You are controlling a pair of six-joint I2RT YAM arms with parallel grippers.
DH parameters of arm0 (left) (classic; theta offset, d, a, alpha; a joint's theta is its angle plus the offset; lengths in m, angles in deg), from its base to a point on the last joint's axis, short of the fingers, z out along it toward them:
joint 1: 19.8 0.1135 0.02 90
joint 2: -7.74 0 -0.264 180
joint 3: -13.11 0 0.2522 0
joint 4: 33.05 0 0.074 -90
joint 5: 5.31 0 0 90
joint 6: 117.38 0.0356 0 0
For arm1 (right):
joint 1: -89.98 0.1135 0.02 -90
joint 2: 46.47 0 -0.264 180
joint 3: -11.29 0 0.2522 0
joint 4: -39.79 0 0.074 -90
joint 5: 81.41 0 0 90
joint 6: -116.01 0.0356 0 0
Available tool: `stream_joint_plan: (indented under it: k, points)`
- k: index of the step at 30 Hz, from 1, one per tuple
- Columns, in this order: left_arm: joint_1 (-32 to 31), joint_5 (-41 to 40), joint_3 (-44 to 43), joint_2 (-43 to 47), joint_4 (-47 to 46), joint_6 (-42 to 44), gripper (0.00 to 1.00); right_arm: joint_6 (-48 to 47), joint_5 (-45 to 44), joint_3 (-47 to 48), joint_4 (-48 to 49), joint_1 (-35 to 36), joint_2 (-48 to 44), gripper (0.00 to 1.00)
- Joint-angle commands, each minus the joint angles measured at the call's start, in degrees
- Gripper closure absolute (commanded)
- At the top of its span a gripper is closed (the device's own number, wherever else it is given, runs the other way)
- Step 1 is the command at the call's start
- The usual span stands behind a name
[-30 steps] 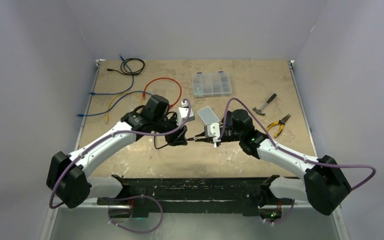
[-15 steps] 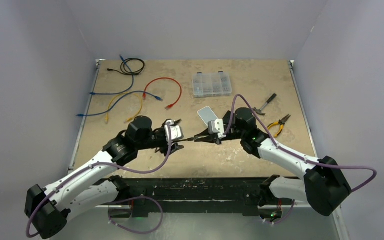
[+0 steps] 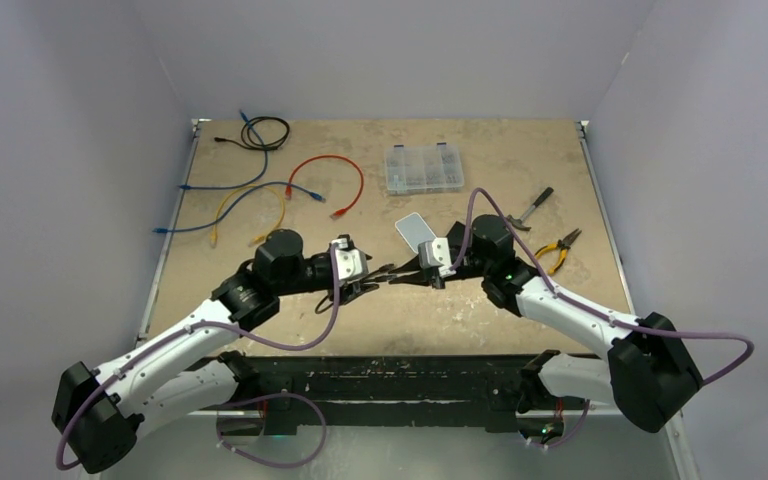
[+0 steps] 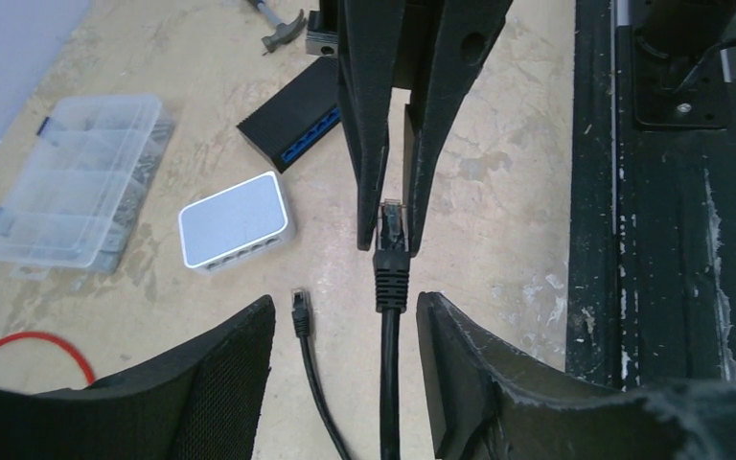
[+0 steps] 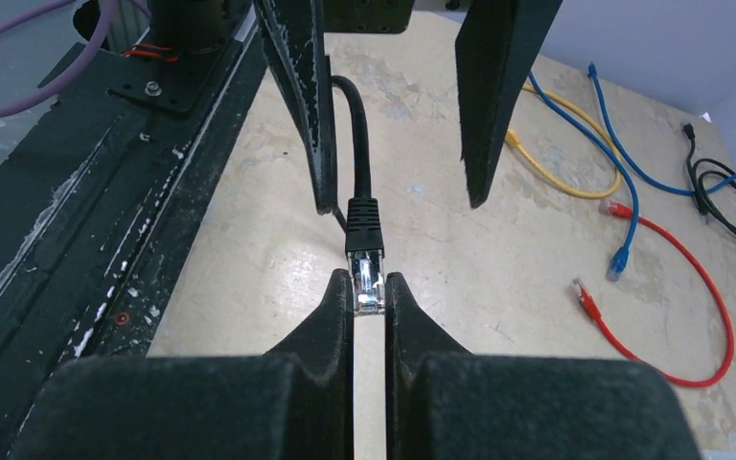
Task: Insert the plug into the switch port
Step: Pick up the connector from the center of the board.
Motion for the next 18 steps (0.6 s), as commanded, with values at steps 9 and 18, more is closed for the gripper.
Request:
stream_joint_plan:
  k: [9, 18]
  points:
    - [-0.28, 7.39, -2.22, -4.59, -3.09, -2.76, 0.64, 1.69, 1.33, 0.27, 3.37, -0.03, -0.73, 1.0]
    - [-0.36, 6.79, -3.0, -4.85, -3.13, -4.05, 0.64, 1.7, 0.6, 0.04, 3.41, -0.02, 0.06, 1.0]
